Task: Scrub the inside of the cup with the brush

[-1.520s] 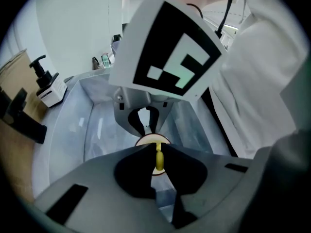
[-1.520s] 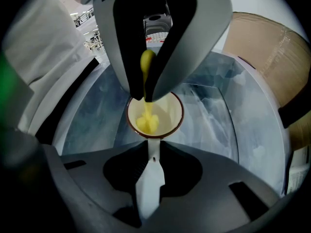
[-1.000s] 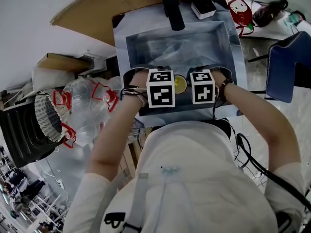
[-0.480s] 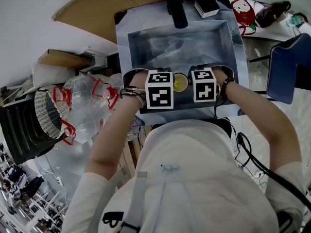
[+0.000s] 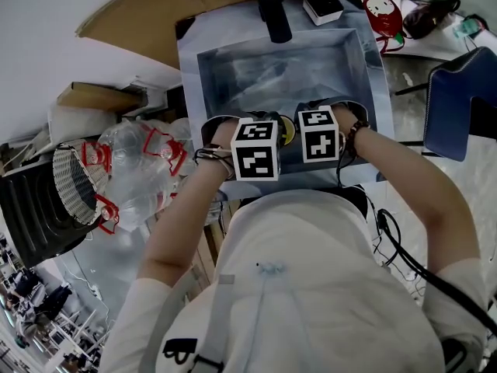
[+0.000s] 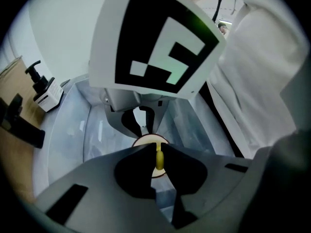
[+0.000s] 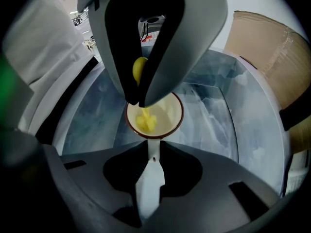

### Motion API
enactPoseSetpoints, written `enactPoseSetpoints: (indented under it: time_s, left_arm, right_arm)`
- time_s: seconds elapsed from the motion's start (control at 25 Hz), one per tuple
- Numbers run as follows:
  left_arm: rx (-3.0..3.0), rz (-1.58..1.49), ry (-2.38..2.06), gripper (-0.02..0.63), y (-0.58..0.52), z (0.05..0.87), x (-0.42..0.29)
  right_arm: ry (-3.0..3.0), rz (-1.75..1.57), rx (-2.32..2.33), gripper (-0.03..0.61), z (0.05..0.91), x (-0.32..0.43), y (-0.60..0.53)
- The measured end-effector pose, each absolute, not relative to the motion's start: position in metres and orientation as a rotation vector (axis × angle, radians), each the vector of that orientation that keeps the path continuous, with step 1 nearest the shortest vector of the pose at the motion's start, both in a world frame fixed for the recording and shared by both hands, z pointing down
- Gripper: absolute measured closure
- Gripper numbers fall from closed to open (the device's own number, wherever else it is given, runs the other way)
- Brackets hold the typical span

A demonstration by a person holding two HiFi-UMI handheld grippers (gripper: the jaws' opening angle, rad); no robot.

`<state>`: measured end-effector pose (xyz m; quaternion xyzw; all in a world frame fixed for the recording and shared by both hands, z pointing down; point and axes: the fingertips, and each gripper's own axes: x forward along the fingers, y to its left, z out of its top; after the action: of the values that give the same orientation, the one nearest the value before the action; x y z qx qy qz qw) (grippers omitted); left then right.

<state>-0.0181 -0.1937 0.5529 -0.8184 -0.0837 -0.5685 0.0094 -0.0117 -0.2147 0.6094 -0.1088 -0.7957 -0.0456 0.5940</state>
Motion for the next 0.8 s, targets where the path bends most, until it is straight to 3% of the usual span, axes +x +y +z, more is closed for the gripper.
enactPoseSetpoints:
  time_s: [0.8]
  left_arm:
    - [-2.478,-1.963,-0.283,0.578,-0.209,0.560,-0.050]
  right_arm:
    - [-1.853,-0.091,-0.251,0.503,0.610,-0.012,-0.214]
